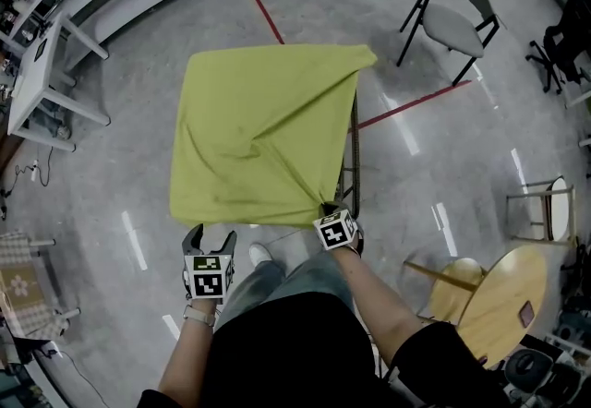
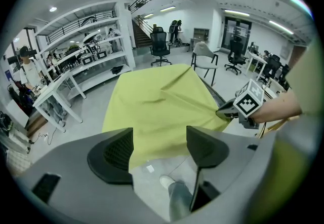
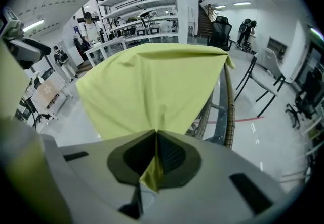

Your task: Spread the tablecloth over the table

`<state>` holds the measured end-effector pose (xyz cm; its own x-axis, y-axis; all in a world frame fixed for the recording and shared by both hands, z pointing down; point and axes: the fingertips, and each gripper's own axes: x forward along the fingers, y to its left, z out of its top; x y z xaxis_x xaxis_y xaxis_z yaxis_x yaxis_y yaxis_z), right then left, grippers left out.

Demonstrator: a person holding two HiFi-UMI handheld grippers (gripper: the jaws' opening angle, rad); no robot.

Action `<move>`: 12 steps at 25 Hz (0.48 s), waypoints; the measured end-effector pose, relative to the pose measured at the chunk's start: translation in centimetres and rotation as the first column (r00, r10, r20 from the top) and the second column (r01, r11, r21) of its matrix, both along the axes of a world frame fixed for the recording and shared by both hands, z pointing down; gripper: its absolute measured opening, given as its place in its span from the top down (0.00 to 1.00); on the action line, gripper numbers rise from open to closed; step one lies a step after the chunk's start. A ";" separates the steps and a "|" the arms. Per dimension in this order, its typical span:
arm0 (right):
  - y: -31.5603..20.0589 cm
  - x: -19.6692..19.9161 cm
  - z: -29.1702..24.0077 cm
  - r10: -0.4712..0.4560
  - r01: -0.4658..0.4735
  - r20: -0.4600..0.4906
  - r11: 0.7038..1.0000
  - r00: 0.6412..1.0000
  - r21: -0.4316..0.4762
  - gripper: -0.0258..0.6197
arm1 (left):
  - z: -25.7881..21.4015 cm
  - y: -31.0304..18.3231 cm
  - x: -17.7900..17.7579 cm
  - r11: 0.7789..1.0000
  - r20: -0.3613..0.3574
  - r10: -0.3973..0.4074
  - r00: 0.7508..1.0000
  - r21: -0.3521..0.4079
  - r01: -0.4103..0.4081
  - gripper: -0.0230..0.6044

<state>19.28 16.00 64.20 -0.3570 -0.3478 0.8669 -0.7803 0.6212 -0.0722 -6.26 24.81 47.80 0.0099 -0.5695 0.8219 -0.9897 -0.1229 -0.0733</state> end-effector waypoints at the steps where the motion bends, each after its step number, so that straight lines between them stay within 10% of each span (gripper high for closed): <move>1: 0.0 0.6 0.0 0.009 -0.009 -0.002 1.000 1.000 -0.001 0.94 | 0.0 -0.3 0.4 1.000 0.000 0.005 1.000 -0.001 -0.005 0.44; 12: -0.4 8.6 -1.0 0.128 -0.127 -0.039 0.992 0.991 0.025 0.94 | 0.7 -3.2 5.9 0.996 -0.024 0.090 0.996 -0.008 -0.090 0.44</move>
<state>27.85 15.55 63.21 -0.2734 -0.4077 0.8712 -0.8550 0.5179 -0.0260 -0.40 21.58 48.48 0.0801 -0.5581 0.8259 -0.9760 -0.2124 -0.0489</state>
